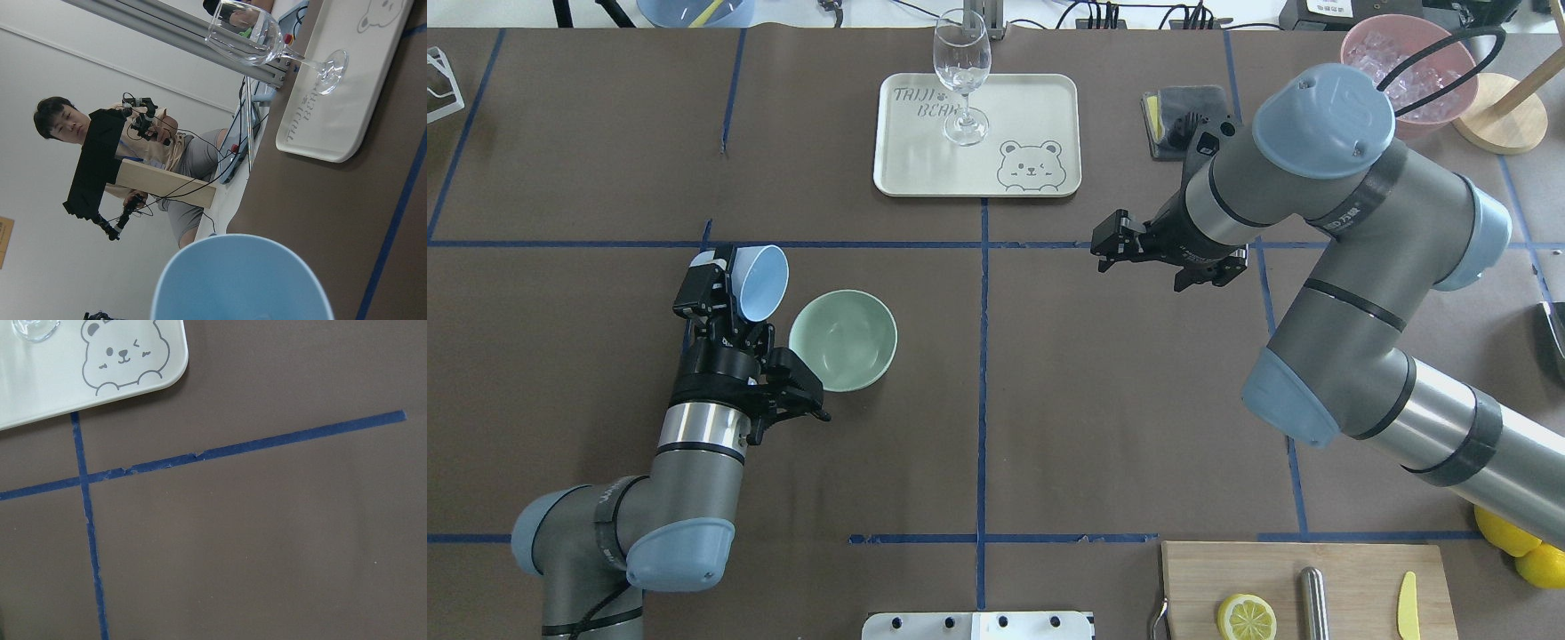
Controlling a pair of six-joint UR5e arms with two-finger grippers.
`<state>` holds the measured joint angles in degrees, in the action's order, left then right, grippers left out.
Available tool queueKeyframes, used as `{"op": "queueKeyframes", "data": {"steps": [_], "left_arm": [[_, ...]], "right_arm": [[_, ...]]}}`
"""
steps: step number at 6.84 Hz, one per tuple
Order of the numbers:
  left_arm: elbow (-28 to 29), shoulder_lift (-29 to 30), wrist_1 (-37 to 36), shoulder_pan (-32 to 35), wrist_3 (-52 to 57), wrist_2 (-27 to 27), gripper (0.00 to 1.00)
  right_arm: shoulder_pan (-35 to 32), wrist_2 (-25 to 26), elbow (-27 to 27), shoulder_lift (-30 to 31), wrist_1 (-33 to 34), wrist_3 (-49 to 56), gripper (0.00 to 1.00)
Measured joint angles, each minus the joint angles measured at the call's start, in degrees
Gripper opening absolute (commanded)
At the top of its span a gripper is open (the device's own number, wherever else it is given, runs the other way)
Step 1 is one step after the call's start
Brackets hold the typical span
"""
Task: Pour ice into bowl
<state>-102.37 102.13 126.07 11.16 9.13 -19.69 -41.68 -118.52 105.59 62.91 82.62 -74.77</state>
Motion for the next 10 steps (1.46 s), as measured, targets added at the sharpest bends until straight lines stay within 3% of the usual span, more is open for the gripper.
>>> {"op": "queueKeyframes", "data": {"steps": [7, 10], "left_arm": [[2.0, 3.2, 0.0, -2.5, 33.4, 6.2, 0.0], [3.7, 3.9, 0.0, -2.6, 36.9, 7.1, 0.0]], "right_arm": [[0.1, 0.1, -0.2, 0.1, 0.0, 0.0, 1.0], [0.1, 0.2, -0.3, 0.1, 0.0, 0.0, 1.0]]}}
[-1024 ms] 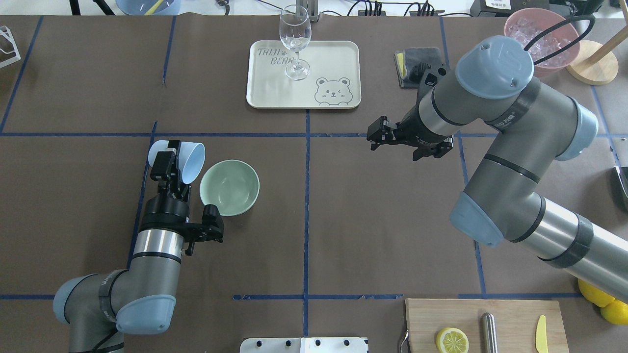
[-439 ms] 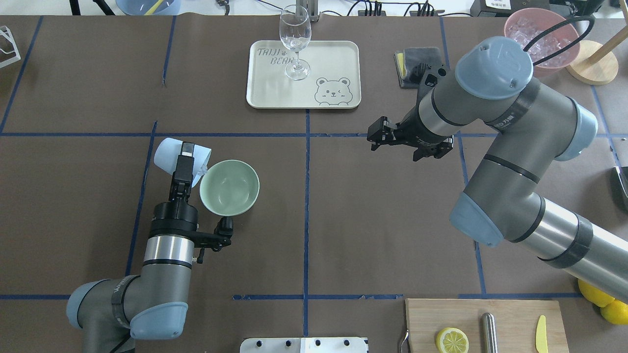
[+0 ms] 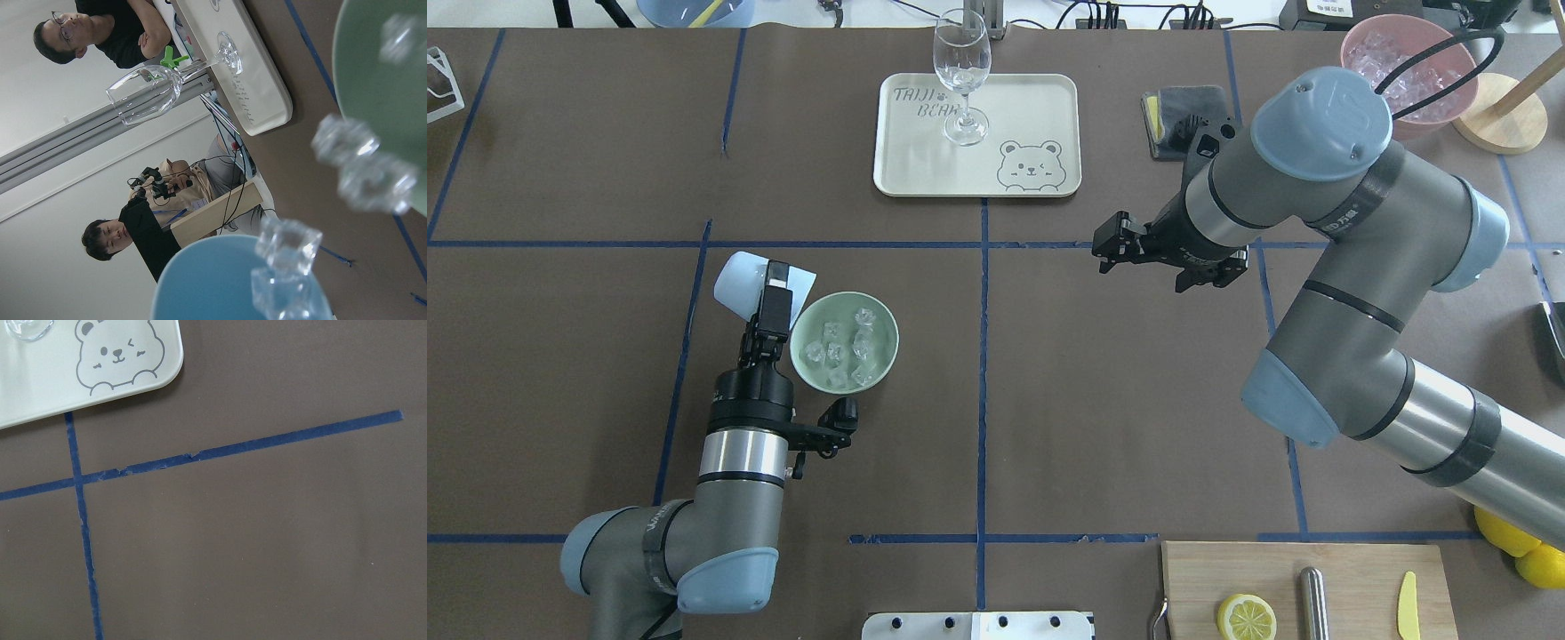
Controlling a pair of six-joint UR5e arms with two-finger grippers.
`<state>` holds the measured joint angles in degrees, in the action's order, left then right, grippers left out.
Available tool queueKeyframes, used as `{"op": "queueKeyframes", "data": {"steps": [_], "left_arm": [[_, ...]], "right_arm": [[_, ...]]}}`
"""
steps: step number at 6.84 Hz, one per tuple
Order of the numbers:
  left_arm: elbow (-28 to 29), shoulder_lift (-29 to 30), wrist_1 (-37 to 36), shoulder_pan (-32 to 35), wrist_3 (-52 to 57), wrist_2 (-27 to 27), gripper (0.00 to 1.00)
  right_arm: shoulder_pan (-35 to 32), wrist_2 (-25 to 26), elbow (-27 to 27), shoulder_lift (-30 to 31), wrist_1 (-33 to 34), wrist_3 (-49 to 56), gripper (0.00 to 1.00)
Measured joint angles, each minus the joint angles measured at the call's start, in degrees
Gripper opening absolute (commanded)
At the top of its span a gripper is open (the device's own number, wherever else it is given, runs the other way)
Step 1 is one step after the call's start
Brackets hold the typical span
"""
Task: Pour ice into bowl
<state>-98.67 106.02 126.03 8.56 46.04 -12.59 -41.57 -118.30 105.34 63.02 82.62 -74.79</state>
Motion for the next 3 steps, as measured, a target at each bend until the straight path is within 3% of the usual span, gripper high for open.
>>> {"op": "queueKeyframes", "data": {"steps": [3], "left_arm": [[-0.6, 0.1, 0.5, 0.0, 3.0, 0.0, 0.0]], "right_arm": [[0.1, 0.0, 0.2, -0.1, 0.0, -0.1, 1.0]]}}
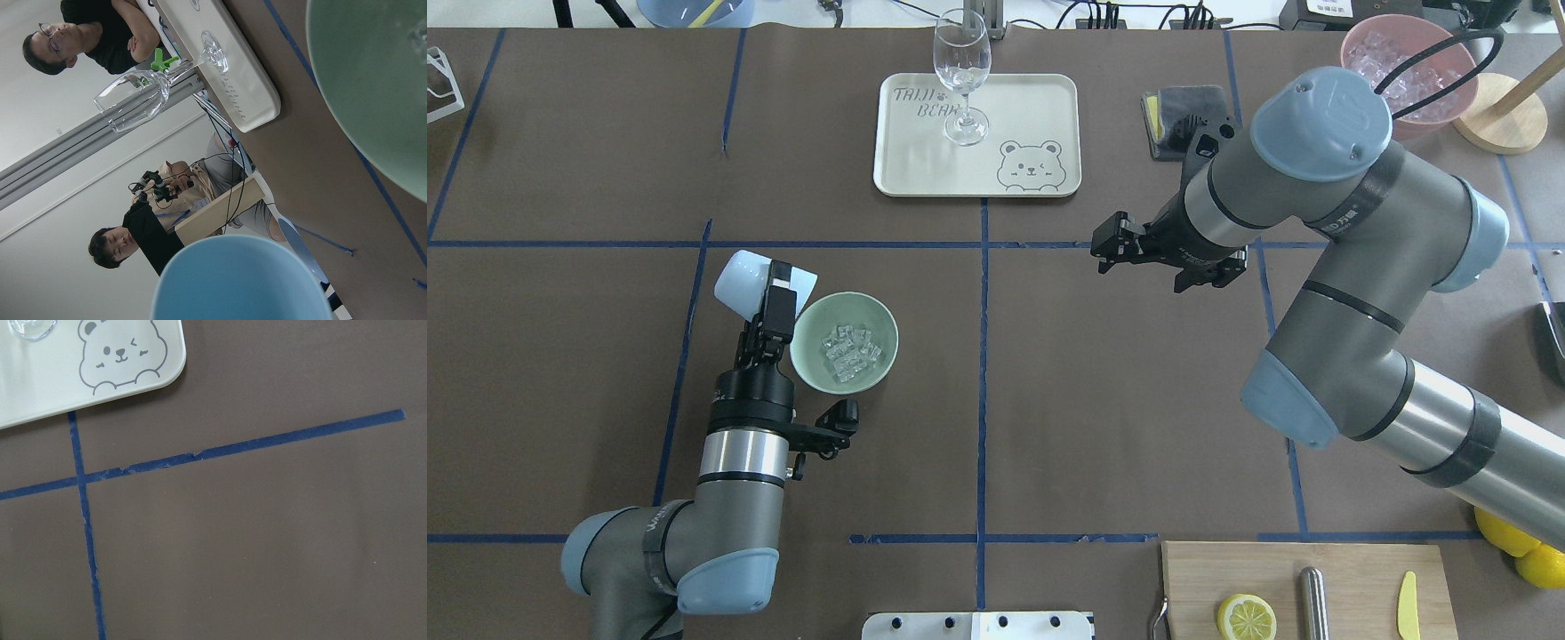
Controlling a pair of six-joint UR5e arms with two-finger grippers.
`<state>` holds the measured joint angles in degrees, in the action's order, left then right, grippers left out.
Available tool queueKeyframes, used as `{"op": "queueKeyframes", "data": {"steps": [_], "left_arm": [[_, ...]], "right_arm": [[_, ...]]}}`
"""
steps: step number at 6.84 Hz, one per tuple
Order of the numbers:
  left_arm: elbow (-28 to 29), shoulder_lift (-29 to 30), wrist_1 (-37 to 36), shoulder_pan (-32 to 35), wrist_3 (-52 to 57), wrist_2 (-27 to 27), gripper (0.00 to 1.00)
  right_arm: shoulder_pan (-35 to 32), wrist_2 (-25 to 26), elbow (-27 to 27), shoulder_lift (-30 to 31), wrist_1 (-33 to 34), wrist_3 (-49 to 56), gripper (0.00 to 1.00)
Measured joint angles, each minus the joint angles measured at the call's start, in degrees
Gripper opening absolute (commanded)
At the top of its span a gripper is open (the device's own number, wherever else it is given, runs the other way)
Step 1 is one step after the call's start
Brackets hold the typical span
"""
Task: Pour ice into bowl
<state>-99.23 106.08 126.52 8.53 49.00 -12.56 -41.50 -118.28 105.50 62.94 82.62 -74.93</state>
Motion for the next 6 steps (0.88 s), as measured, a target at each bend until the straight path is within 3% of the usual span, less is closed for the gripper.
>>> {"op": "queueKeyframes", "data": {"steps": [3, 6], "left_arm": [[-1.6, 0.1, 6.4, -0.1, 0.0, -0.5, 0.0], [-2.2, -0.5, 13.2, 0.0, -0.4, -5.2, 0.0]], "right_arm": [[0.1, 0.3, 0.0, 0.0, 0.0, -0.2, 1.0], [0.4, 0.5, 0.1, -0.3, 0.0, -0.6, 1.0]]}}
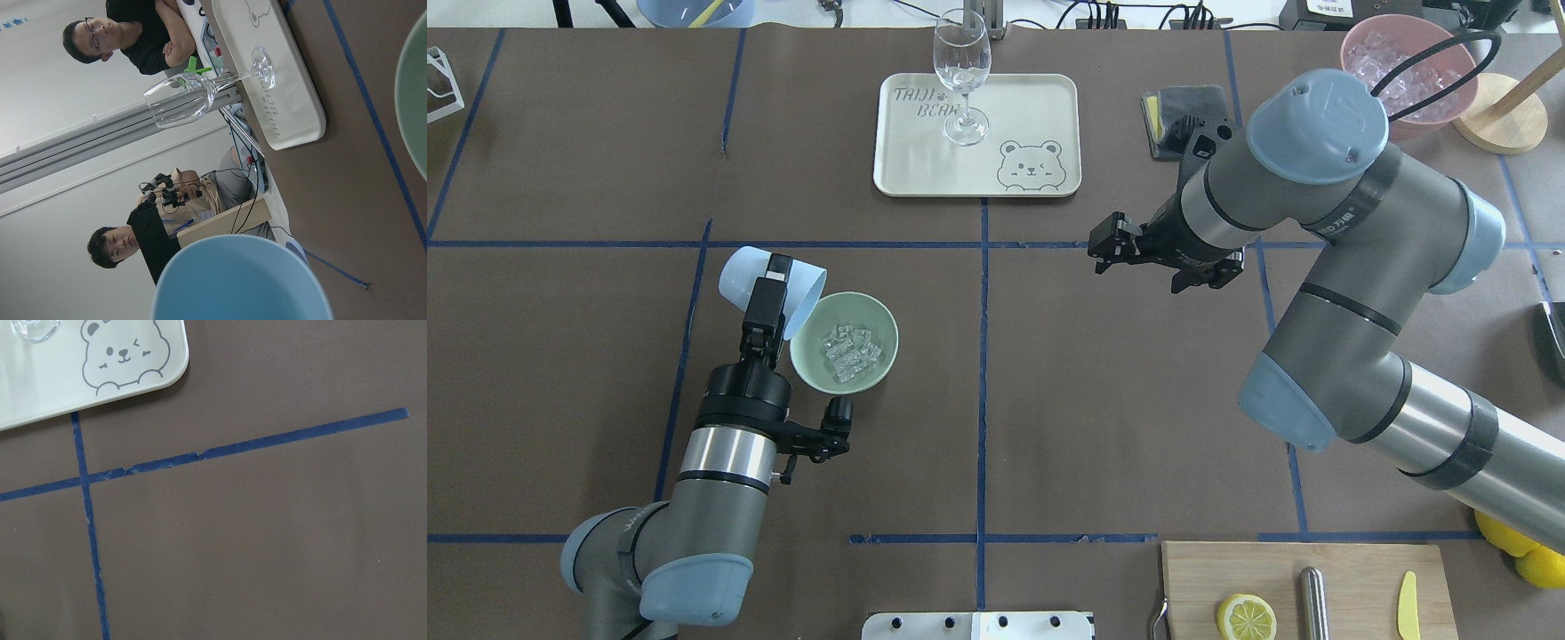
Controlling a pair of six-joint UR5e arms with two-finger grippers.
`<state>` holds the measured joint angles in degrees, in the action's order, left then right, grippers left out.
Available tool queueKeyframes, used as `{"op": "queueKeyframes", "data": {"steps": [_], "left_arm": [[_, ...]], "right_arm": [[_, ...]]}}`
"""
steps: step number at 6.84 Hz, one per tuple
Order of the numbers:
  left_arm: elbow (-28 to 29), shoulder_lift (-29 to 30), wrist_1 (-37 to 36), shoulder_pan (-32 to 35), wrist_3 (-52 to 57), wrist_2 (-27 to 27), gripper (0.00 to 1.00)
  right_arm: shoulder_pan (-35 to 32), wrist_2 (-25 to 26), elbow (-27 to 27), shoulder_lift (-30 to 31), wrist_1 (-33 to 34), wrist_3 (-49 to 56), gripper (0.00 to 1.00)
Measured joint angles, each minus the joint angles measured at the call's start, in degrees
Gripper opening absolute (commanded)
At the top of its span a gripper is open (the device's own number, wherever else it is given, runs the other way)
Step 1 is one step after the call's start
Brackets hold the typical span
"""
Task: Pour ice into bowl
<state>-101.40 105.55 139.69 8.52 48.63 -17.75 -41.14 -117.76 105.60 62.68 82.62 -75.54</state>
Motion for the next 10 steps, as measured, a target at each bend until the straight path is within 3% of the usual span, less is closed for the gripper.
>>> {"op": "queueKeyframes", "data": {"steps": [2, 7, 10], "left_arm": [[0.0, -0.2, 4.6, 0.1, -3.4, -1.7, 0.0], [-2.5, -6.3, 6.4, 0.4, -9.5, -4.0, 0.0], [-4.0, -7.7, 7.5, 0.5, -22.7, -8.8, 0.0]], "right_arm": [[0.1, 0.1, 0.0, -0.2, 0.0, -0.1, 1.0], [0.2, 0.1, -0.1, -0.3, 0.1, -0.1, 1.0], [0.3, 0.5, 0.1, -0.4, 0.1, -0.1, 1.0]]}}
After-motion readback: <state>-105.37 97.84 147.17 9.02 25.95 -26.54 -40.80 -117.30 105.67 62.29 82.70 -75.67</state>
